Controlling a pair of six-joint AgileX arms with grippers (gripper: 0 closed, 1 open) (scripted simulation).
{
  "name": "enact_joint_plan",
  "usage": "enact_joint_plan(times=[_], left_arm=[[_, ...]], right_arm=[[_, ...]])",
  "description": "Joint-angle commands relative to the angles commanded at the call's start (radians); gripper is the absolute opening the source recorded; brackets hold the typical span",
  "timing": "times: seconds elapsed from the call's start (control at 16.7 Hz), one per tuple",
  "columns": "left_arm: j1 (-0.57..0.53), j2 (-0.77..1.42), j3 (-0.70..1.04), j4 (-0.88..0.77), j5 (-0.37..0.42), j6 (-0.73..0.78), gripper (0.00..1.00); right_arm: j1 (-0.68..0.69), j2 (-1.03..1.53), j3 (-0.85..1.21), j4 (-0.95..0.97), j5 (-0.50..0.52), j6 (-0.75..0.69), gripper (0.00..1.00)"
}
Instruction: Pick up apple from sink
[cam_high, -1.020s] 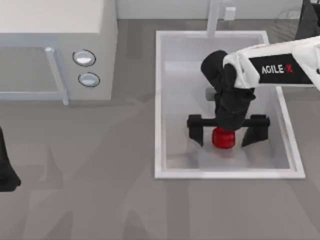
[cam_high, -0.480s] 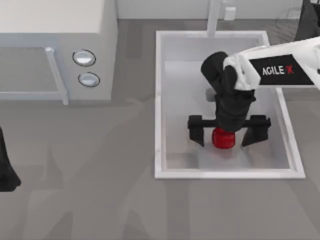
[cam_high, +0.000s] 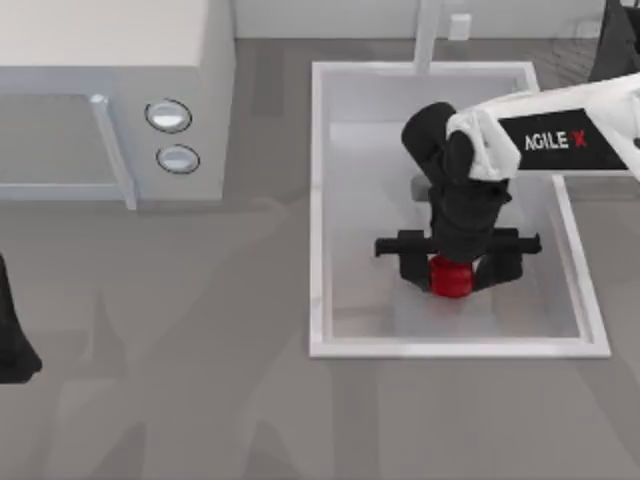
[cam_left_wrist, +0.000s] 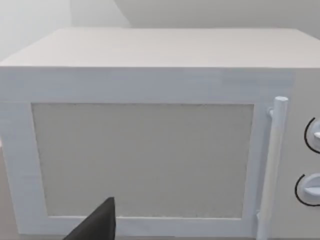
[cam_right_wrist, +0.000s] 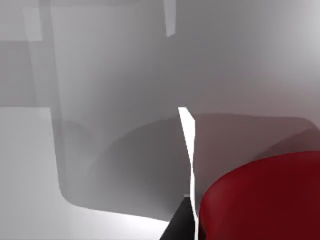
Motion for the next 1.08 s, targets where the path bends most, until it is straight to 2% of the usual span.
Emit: enact_joint_plan(times=[0.12,0.18,0.78,1.08], left_arm=[[0.0,0.0,0.0,0.0,0.0,0.0,1.0],[0.0,0.0,0.0,0.0,0.0,0.0,1.0],[0.0,0.0,0.0,0.0,0.0,0.0,1.0],[0.0,0.0,0.0,0.0,0.0,0.0,1.0]], right_arm=[[0.0,0.0,0.0,0.0,0.0,0.0,0.02],[0.0,0.0,0.0,0.0,0.0,0.0,0.0],[-0.003,-0.054,0.025,-0.039,0.019,-0.008,0.0],[-0.001,-0.057,0.236,-0.256,0.019,-0.006,0.0]])
